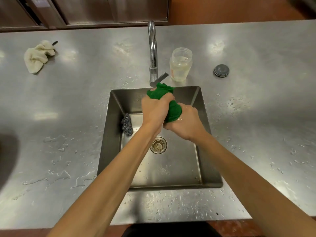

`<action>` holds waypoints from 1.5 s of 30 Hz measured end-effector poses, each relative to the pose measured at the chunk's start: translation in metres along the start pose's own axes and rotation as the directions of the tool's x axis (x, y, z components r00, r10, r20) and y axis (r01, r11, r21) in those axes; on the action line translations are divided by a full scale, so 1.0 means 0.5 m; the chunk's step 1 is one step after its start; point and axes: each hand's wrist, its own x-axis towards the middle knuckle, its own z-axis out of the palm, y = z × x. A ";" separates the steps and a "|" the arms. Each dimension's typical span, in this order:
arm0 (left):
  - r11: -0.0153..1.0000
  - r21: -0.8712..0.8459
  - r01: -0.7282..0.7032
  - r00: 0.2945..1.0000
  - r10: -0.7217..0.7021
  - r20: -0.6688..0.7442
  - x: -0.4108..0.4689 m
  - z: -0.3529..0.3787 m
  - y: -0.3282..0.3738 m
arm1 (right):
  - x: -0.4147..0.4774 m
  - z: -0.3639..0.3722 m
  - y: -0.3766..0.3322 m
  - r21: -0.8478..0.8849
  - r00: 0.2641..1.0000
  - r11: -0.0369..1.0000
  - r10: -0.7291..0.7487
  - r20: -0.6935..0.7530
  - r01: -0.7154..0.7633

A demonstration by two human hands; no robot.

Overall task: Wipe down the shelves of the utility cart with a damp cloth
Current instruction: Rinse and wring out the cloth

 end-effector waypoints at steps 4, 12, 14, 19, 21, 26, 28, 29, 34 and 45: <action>0.999 -0.012 -0.045 0.983 0.047 0.175 0.004 -0.021 0.007 | -0.005 -0.023 -0.006 0.198 0.972 0.979 -0.003 0.236 -0.045; 0.993 -0.107 0.051 0.863 0.010 0.505 0.015 -0.050 0.023 | -0.024 -0.026 -0.026 0.481 0.903 0.852 -0.024 0.429 -0.206; 0.995 -0.091 0.045 0.818 0.016 0.575 0.025 -0.052 0.035 | -0.023 -0.029 -0.033 0.521 0.889 0.823 -0.044 0.456 -0.226; 0.997 -0.008 -0.082 0.734 0.065 0.676 0.024 -0.054 0.074 | -0.034 -0.012 -0.050 0.682 0.837 0.654 -0.136 0.530 -0.326; 0.995 -0.021 -0.100 0.715 0.087 0.694 0.022 -0.054 0.083 | -0.033 -0.010 -0.053 0.708 0.823 0.617 -0.165 0.543 -0.343; 0.997 -0.063 -0.045 0.736 0.075 0.672 0.036 -0.057 0.074 | -0.013 -0.016 -0.046 0.623 0.844 0.716 -0.091 0.529 -0.314; 0.996 -0.083 -0.011 0.748 0.063 0.660 0.040 -0.060 0.061 | -0.007 -0.018 -0.042 0.583 0.837 0.748 -0.068 0.542 -0.317; 0.996 -0.092 0.003 0.748 0.058 0.661 0.043 -0.062 0.055 | -0.007 -0.019 -0.041 0.561 0.831 0.763 -0.057 0.554 -0.321; 0.985 -0.119 0.126 0.809 -0.033 0.587 0.061 -0.075 0.029 | -0.008 -0.017 -0.047 0.412 0.835 0.855 0.044 0.548 -0.315; 0.980 -0.101 0.174 0.842 -0.095 0.531 0.026 -0.090 0.021 | -0.104 -0.045 -0.017 0.490 0.935 0.814 0.171 0.310 -0.311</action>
